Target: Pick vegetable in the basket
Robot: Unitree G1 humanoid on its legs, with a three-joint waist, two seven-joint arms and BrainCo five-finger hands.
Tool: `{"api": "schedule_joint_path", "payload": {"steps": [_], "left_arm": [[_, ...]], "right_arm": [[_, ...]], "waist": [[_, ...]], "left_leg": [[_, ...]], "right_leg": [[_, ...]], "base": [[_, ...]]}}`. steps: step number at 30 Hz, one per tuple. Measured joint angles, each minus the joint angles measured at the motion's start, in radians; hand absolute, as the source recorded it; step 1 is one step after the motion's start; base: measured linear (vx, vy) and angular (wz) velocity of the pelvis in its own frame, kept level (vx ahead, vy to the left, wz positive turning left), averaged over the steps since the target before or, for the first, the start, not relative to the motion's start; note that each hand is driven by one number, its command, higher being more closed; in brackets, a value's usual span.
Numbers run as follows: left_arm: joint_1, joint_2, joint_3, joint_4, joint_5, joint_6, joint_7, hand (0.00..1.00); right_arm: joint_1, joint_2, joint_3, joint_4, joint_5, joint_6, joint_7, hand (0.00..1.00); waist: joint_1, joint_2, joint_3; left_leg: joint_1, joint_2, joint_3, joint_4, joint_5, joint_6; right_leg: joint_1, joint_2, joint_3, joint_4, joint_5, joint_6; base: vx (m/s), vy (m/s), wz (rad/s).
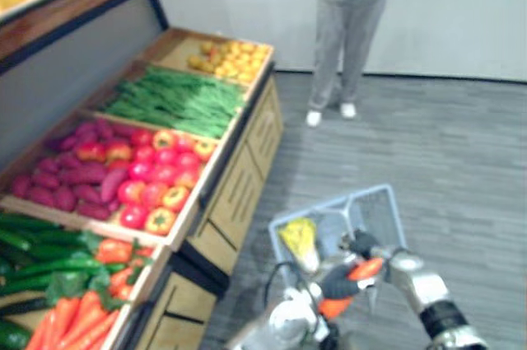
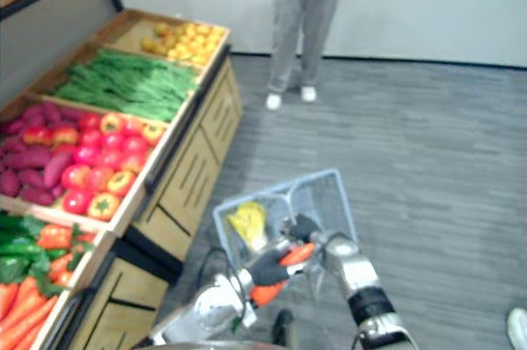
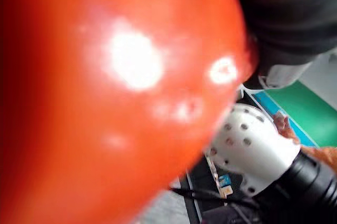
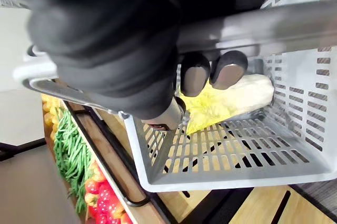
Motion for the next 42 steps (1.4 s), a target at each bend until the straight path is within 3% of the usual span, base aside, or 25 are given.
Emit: {"api": "schedule_joint_path", "payload": {"steps": [2, 3, 5, 7, 13, 17, 22, 30, 36, 38, 39, 41, 42], "left_arm": [[0.017, 0.011, -0.02, 0.0, 0.0, 0.019, 0.021, 1.0], [0.021, 0.011, -0.04, 0.009, 0.003, 0.034, 0.028, 1.0], [0.018, 0.011, -0.07, 0.044, 0.007, 0.059, 0.038, 1.0], [-0.004, 0.006, -0.101, 0.096, 0.02, 0.078, 0.058, 1.0], [-0.045, -0.001, -0.13, 0.166, 0.117, 0.117, 0.171, 1.0], [-0.059, -0.013, -0.148, 0.188, 0.226, 0.131, 0.267, 1.0], [-0.064, -0.014, -0.156, 0.188, 0.324, 0.155, 0.329, 1.0], [-0.156, 0.03, -0.152, 0.152, 0.453, 0.15, 0.338, 1.0], [-0.221, 0.111, -0.144, 0.074, 0.519, 0.123, 0.375, 1.0], [-0.222, 0.186, -0.093, -0.004, 0.518, 0.091, 0.432, 1.0], [-0.226, 0.18, -0.045, 0.012, 0.509, 0.093, 0.456, 1.0], [-0.289, 0.147, 0.175, 0.142, 0.459, 0.162, 0.551, 1.0], [-0.321, 0.146, 0.212, 0.169, 0.454, 0.179, 0.566, 1.0]], "right_arm": [[-0.003, 0.012, 0.001, -0.007, 0.03, 0.003, 0.002, 1.0], [-0.004, 0.017, 0.0, -0.016, 0.054, 0.007, 0.002, 1.0], [-0.002, 0.03, 0.001, -0.037, 0.082, 0.026, 0.002, 1.0], [-0.001, 0.034, -0.001, -0.055, 0.118, 0.04, 0.003, 1.0], [0.007, 0.056, 0.022, -0.089, 0.195, 0.093, 0.001, 1.0], [0.023, 0.06, 0.03, -0.116, 0.216, 0.116, 0.0, 1.0], [0.048, 0.059, 0.06, -0.183, 0.234, 0.118, 0.0, 1.0], [0.06, 0.042, 0.046, -0.294, 0.295, 0.14, 0.005, 1.0], [0.061, 0.033, -0.023, -0.387, 0.315, 0.135, 0.031, 1.0], [0.069, 0.002, -0.058, -0.407, 0.328, 0.133, 0.096, 1.0], [0.082, -0.013, -0.07, -0.416, 0.334, 0.131, 0.113, 1.0], [0.13, -0.064, -0.1, -0.419, 0.347, 0.128, 0.147, 1.0], [0.14, -0.071, -0.098, -0.42, 0.347, 0.128, 0.163, 1.0]], "waist": [[0.0, 0.006, -0.004], [0.0, 0.01, -0.007], [-0.003, -0.007, -0.014], [-0.015, -0.026, -0.014], [-0.022, -0.023, -0.015], [-0.023, -0.02, -0.017], [-0.025, -0.032, -0.012], [-0.026, -0.099, 0.034], [-0.031, -0.088, 0.1], [-0.029, -0.076, 0.138], [-0.028, -0.072, 0.147], [-0.025, -0.065, 0.178], [-0.025, -0.067, 0.185]], "left_leg": [[0.007, -0.027, -0.052, -0.114, 0.008, 0.005], [0.013, -0.032, -0.066, -0.169, 0.052, 0.018], [0.025, -0.033, -0.035, -0.222, 0.087, 0.028], [0.029, -0.039, -0.026, -0.238, 0.108, 0.024], [0.045, -0.057, -0.036, -0.255, 0.123, 0.03], [0.059, -0.068, -0.043, -0.26, 0.133, 0.038], [0.035, -0.08, -0.045, -0.288, 0.14, 0.044], [-0.062, -0.084, -0.023, -0.257, 0.147, 0.039], [-0.082, -0.079, -0.007, -0.25, 0.145, 0.039], [-0.082, -0.078, -0.008, -0.252, 0.144, 0.039], [-0.082, -0.079, -0.008, -0.252, 0.144, 0.039], [-0.089, -0.08, -0.012, -0.256, 0.145, 0.039], [-0.095, -0.08, -0.014, -0.256, 0.145, 0.039]], "right_leg": [[0.009, 0.017, 0.023, -0.04, 0.013, 0.005], [0.008, 0.028, 0.024, -0.064, 0.026, 0.001], [0.014, 0.026, 0.023, -0.109, 0.062, -0.002], [0.022, 0.024, 0.021, -0.156, 0.116, -0.004], [0.099, 0.031, 0.029, -0.309, 0.214, -0.017], [0.113, 0.022, 0.031, -0.309, 0.216, -0.014], [0.078, 0.009, 0.032, -0.316, 0.224, 0.0], [-0.008, -0.003, 0.032, -0.316, 0.233, 0.013], [-0.032, -0.002, 0.032, -0.31, 0.249, 0.034], [-0.034, 0.0, 0.033, -0.31, 0.249, 0.034], [-0.036, -0.001, 0.033, -0.31, 0.25, 0.033], [-0.042, -0.002, 0.026, -0.31, 0.263, 0.016], [-0.047, -0.003, 0.024, -0.31, 0.263, 0.016]], "base": [[-0.02, 0.022, -0.85], [0.0, 0.048, -0.87], [0.02, 0.041, -0.53], [0.05, 0.06, -0.18], [0.07, 0.131, -0.03], [0.0, 0.151, 0.01], [-0.09, 0.136, 0.0], [-0.09, 0.078, -0.06], [0.0, 0.091, -0.1], [0.07, 0.135, 0.0], [0.06, 0.128, 0.04], [0.06, 0.138, 0.06], [0.05, 0.134, 0.08]]}}
